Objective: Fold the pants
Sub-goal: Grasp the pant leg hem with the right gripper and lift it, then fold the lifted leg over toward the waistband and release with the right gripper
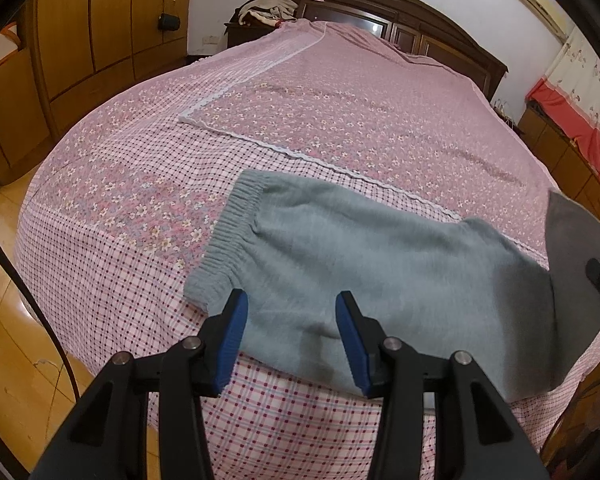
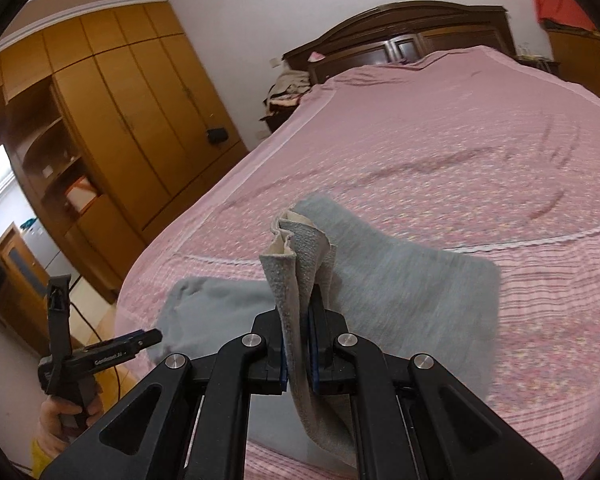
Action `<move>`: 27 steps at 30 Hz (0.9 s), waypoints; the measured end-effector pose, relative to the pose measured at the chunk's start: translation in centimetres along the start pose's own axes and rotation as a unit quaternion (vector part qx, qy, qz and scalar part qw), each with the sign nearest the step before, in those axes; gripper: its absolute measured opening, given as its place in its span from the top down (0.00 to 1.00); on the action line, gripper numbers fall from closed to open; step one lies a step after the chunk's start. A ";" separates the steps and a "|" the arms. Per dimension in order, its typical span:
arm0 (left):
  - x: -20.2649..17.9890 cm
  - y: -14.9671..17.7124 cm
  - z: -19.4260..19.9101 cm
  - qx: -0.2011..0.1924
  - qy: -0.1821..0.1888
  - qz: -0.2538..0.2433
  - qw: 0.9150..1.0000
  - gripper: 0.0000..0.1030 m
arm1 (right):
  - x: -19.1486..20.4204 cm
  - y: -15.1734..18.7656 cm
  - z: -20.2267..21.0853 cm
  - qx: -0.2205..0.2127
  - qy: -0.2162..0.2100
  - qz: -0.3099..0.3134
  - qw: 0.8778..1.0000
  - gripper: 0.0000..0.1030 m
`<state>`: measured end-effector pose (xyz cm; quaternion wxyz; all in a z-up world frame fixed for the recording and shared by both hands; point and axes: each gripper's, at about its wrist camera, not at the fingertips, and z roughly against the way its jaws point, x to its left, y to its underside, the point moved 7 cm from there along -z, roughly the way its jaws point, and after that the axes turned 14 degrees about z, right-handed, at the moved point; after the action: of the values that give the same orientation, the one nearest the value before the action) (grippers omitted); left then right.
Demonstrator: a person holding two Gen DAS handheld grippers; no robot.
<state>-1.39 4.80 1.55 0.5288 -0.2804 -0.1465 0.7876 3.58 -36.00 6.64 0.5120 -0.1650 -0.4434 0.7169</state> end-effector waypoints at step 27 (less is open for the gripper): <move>-0.7 0.1 -0.5 0.030 0.057 0.008 0.998 0.54 | 7.4 4.9 -10.7 0.109 -0.077 0.021 0.991 0.81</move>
<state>-1.01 4.09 1.31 0.5382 -0.3098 -0.0899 0.7786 5.00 -24.88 -1.64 0.4760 -0.0619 -0.3976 0.7820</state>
